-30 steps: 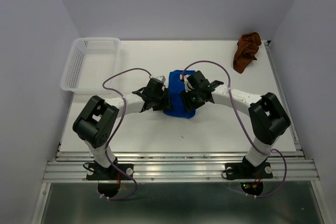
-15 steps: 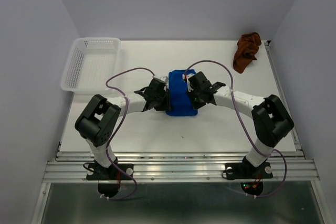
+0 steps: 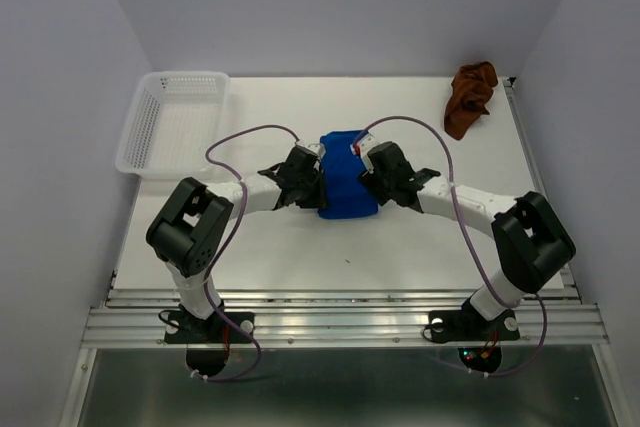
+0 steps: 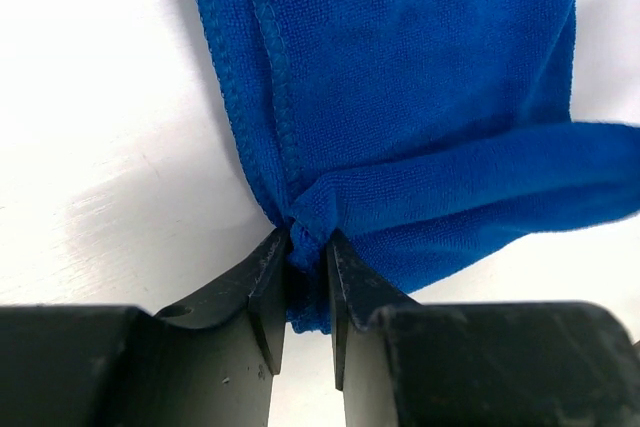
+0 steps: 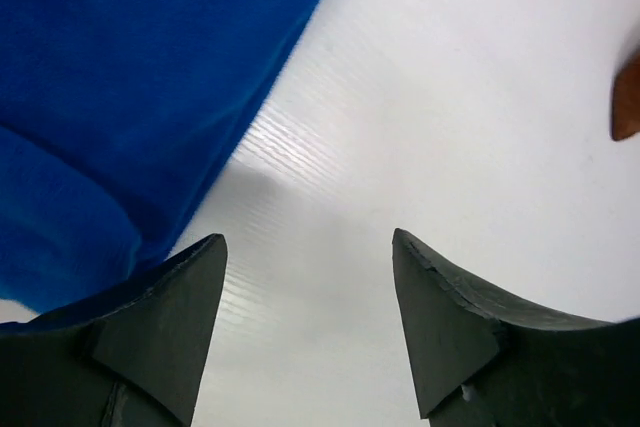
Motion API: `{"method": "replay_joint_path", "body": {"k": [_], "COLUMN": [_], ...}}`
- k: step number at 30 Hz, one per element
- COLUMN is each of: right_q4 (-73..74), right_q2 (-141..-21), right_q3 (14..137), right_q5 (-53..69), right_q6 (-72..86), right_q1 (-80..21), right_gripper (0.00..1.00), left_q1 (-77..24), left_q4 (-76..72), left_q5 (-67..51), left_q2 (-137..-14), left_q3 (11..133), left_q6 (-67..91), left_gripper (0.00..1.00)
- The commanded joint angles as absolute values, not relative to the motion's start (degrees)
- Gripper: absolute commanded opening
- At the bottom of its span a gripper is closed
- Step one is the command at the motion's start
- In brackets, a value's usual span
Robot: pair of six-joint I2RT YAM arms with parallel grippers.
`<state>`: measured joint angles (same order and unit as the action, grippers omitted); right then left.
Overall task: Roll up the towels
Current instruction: Roll the towel
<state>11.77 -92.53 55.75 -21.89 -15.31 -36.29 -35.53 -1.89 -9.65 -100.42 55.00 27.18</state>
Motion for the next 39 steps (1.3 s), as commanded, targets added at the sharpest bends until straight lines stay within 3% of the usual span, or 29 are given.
{"method": "replay_joint_path", "body": {"k": [1, 5, 10, 24, 28, 30, 31, 33, 34, 37, 39], "right_q4": [13.87, 13.45, 12.30, 9.76, 10.02, 10.28, 10.81, 11.34, 11.42, 12.21, 12.92], "right_q2": [-86.41, -81.22, -81.73, -97.29, -98.09, -98.52, -99.05, -99.23, -98.79, -97.56, -96.42], "right_q3": [56.95, 55.64, 54.23, 53.26, 53.35, 53.35, 53.35, 53.44, 53.44, 53.61, 54.31], "right_q5": [-22.89, -8.46, -3.34, -15.47, -10.03, -8.62, -7.48, -5.81, -5.10, -0.54, 2.45], "right_q6": [-15.31, -14.94, -18.45, -19.78, -19.08, -18.37, -17.67, -17.05, -16.27, -14.68, -11.79], "right_q1": [-35.68, -35.68, -43.05, -45.35, -45.35, -45.35, -45.35, -45.35, -45.35, -45.35, -45.35], "right_gripper": [0.75, 0.80, 0.80, 0.75, 0.66, 0.56, 0.42, 0.37, 0.29, 0.23, 0.20], "left_q1": [-35.07, -35.16, -35.07, -32.96, -31.47, -30.33, -29.89, -29.10, -28.92, -28.48, -28.21], "left_q4": [1.58, 1.84, 2.72, 3.25, 2.03, 1.32, 0.62, 0.44, 0.44, 0.44, 0.44], "left_q5": [-7.65, -8.26, -8.52, -11.59, -13.26, -15.37, -16.08, -17.48, -17.66, -18.01, -18.54], "left_q2": [-100.11, -99.84, -100.19, -101.16, -100.46, -100.11, -99.41, -98.70, -97.74, -95.72, -94.75], "left_q3": [55.99, 56.51, 57.30, 58.19, 57.83, 57.48, 56.96, 56.34, 56.08, 55.46, 54.94], "left_q6": [25.05, 24.61, 24.00, 22.33, 22.59, 22.94, 23.03, 23.38, 23.38, 23.82, 24.69], "left_gripper": [0.31, 0.31, 0.31, 0.33, 0.33, 0.34, 0.35, 0.36, 0.41, 0.50, 0.62]}}
